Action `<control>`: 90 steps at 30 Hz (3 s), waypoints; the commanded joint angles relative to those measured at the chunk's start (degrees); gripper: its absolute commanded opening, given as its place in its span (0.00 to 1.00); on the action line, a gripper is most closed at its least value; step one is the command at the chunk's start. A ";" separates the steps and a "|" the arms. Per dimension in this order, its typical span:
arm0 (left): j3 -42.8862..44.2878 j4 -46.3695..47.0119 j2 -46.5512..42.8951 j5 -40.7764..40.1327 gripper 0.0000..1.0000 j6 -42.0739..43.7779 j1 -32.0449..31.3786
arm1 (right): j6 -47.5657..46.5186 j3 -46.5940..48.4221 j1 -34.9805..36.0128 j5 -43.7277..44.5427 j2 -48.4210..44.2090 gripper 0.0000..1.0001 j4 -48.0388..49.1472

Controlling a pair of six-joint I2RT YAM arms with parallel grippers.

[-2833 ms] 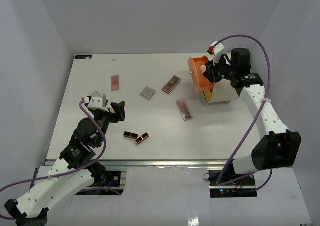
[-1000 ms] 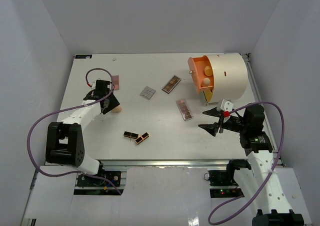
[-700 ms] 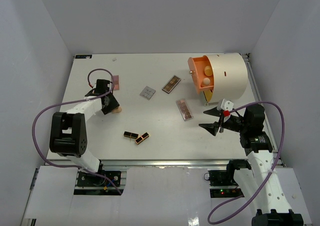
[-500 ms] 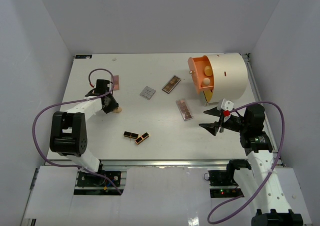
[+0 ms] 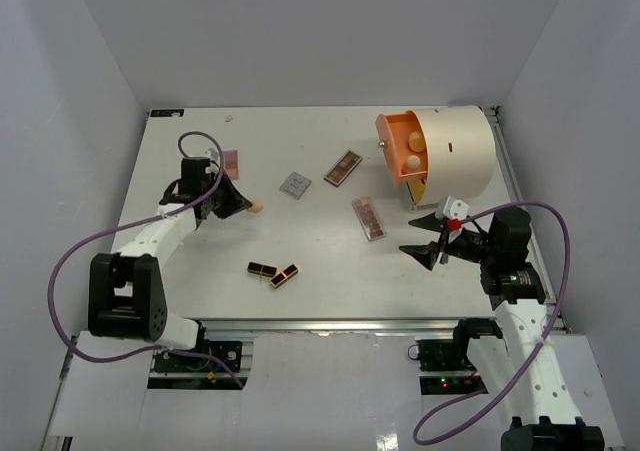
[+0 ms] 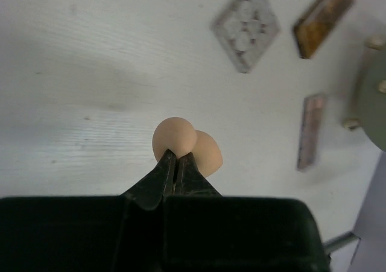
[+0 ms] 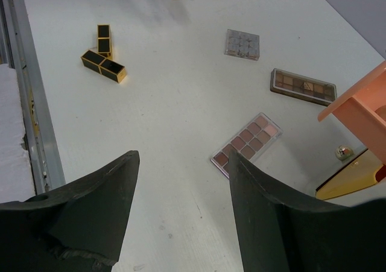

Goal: Organize the makeup

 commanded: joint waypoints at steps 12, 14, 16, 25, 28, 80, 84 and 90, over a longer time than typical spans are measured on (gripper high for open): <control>34.58 12.34 11.17 5.51 0.00 -5.97 -26.13 | 0.22 1.74 -4.65 -1.13 0.06 0.68 1.66; 41.21 11.70 15.62 4.22 0.00 -5.46 -28.53 | 0.35 1.57 -5.17 -1.48 -0.19 0.68 1.83; 46.37 11.27 19.45 2.63 0.00 -4.85 -30.31 | 0.54 1.41 -5.65 -1.90 -0.41 0.68 1.99; 74.51 4.67 39.48 -11.28 0.00 4.37 -38.16 | 0.41 1.13 -6.35 -1.92 0.13 0.68 2.24; 80.46 2.50 44.00 -15.00 0.01 7.23 -38.80 | 0.35 1.12 -6.54 -2.00 -0.03 0.68 2.18; 60.71 1.40 20.44 -20.95 0.74 20.07 -40.43 | -2.35 0.05 -7.94 -2.15 1.27 0.69 1.87; 42.02 5.36 1.98 -21.78 0.84 22.23 -38.15 | -4.52 0.67 -7.92 -6.57 2.83 0.68 0.74; 6.83 8.87 -23.21 -18.56 0.90 21.46 -28.91 | -5.87 8.62 -6.95 -3.51 6.33 0.62 -2.78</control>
